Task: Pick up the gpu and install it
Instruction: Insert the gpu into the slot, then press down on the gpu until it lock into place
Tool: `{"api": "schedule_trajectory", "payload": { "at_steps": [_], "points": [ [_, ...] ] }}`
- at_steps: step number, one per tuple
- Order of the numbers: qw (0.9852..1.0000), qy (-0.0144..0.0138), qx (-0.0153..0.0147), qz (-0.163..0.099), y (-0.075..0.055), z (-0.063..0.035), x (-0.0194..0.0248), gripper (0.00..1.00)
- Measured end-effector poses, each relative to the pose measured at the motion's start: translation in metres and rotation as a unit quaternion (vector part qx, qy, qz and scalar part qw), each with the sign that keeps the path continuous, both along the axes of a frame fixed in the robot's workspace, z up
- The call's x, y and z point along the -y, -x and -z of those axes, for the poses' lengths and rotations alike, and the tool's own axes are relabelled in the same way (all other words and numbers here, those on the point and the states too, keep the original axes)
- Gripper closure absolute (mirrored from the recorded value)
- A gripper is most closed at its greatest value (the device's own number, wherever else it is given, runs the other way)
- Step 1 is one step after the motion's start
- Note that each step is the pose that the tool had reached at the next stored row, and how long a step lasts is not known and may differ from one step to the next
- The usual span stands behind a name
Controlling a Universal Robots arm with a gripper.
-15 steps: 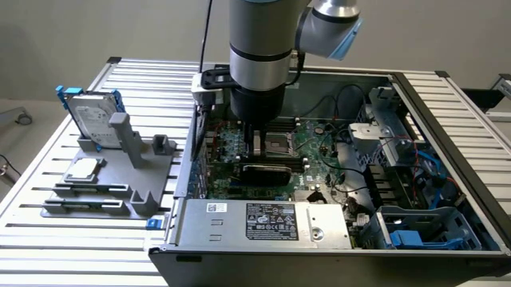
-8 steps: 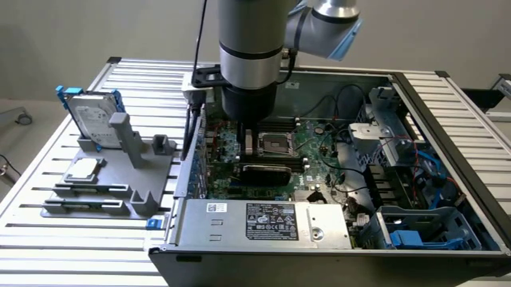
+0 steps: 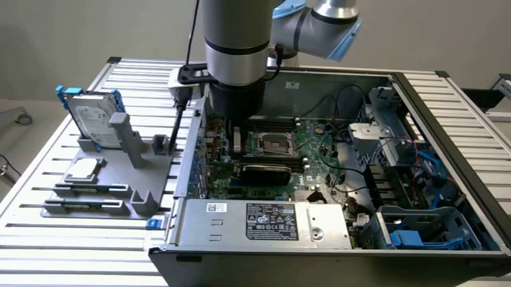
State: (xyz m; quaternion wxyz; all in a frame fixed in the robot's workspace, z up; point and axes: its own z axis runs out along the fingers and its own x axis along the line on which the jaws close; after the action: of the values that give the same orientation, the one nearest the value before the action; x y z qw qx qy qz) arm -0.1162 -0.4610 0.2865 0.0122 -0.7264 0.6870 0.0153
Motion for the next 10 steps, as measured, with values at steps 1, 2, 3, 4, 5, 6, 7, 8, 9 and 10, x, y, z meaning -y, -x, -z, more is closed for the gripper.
{"api": "schedule_trajectory", "payload": {
  "at_steps": [1, 2, 3, 4, 5, 6, 7, 8, 9, 10],
  "points": [
    [1.0, 0.0, 0.0, 0.0, 0.0015, -0.0006, 0.0002, 0.89],
    [1.0, 0.0, -0.0001, 0.0, 0.0027, -0.0011, 0.0004, 0.89],
    [1.0, 0.0, -0.0008, 0.0, 0.0035, -0.0015, 0.0007, 0.89],
    [1.0, 0.0002, -0.002, 0.0, 0.0039, -0.0023, 0.001, 0.89],
    [1.0, 0.0001, -0.0031, 0.0, 0.0042, -0.0028, 0.0014, 0.89],
    [1.0, 0.0, -0.0045, 0.0, 0.0046, -0.0033, 0.0019, 0.89],
    [1.0, 0.0, -0.0058, 0.0, 0.0049, -0.0036, 0.0023, 0.89],
    [1.0, 0.0, -0.007, 0.0, 0.0053, -0.0038, 0.0026, 0.89],
    [1.0, 0.0, -0.008, 0.0, 0.0059, -0.0037, 0.0028, 0.89],
    [0.9999, 0.0, -0.0107, 0.0, 0.0064, -0.0037, 0.003, 0.89]
  ]
}}
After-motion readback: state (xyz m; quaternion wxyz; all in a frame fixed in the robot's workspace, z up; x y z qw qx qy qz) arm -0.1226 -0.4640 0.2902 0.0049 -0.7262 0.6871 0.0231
